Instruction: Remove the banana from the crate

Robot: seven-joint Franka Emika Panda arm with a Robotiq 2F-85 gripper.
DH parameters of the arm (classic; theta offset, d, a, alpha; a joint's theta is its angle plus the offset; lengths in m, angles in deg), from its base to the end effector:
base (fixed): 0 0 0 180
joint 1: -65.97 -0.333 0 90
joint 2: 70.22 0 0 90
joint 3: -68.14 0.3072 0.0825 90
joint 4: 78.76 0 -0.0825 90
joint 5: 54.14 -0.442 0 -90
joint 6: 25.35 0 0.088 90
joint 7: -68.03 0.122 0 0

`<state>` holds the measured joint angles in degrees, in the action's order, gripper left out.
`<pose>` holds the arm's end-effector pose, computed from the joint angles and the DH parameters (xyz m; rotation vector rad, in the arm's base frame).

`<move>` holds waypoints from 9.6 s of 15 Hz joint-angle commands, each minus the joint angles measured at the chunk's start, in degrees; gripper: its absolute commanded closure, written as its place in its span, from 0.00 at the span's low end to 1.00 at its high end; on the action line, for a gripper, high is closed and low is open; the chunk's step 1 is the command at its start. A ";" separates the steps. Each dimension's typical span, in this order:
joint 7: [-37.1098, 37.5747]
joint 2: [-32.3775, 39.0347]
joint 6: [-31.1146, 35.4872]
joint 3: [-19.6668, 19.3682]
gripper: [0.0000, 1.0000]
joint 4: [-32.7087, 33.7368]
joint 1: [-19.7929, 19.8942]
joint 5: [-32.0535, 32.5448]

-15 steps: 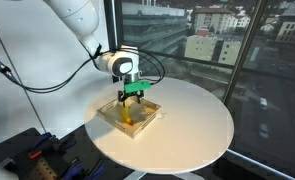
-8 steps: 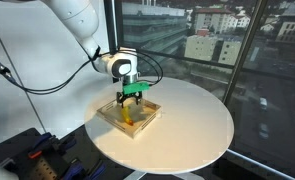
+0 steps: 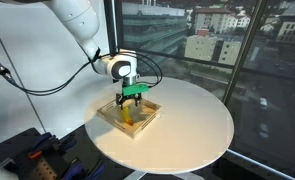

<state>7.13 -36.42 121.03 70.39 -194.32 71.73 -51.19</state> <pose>0.6163 -0.0360 0.0780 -2.7065 -1.5482 0.0720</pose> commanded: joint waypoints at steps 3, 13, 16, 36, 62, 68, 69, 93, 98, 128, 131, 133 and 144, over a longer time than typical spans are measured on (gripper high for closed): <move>1.63 1.06 1.08 0.37 0.00 -0.01 0.27 2.14; 1.21 2.42 2.09 0.88 0.00 0.18 0.68 2.69; 0.76 2.75 2.44 1.69 0.00 0.51 1.21 2.00; 0.67 5.05 4.54 2.80 0.00 1.44 2.44 1.97; 0.98 6.43 4.53 2.53 0.34 1.85 2.26 2.33; 0.90 6.27 4.48 2.61 0.82 1.98 2.37 2.24; 0.91 6.24 4.47 2.59 0.85 2.06 2.37 2.25; 4.22 -4.65 -0.25 2.48 0.85 -1.66 1.58 1.32; 7.70 -7.14 -3.79 2.13 0.85 -1.60 0.95 0.88; 25.05 -9.72 -9.52 -4.27 0.86 3.03 7.90 -2.23; 25.39 -9.47 -9.61 -4.71 0.86 3.44 8.97 -2.61; 25.62 -9.19 -9.56 -5.02 0.86 3.73 9.67 -3.01; 25.07 -5.79 -8.74 -5.89 0.86 5.55 12.96 -4.57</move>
<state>31.90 -44.09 113.40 64.36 -191.18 83.83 -54.79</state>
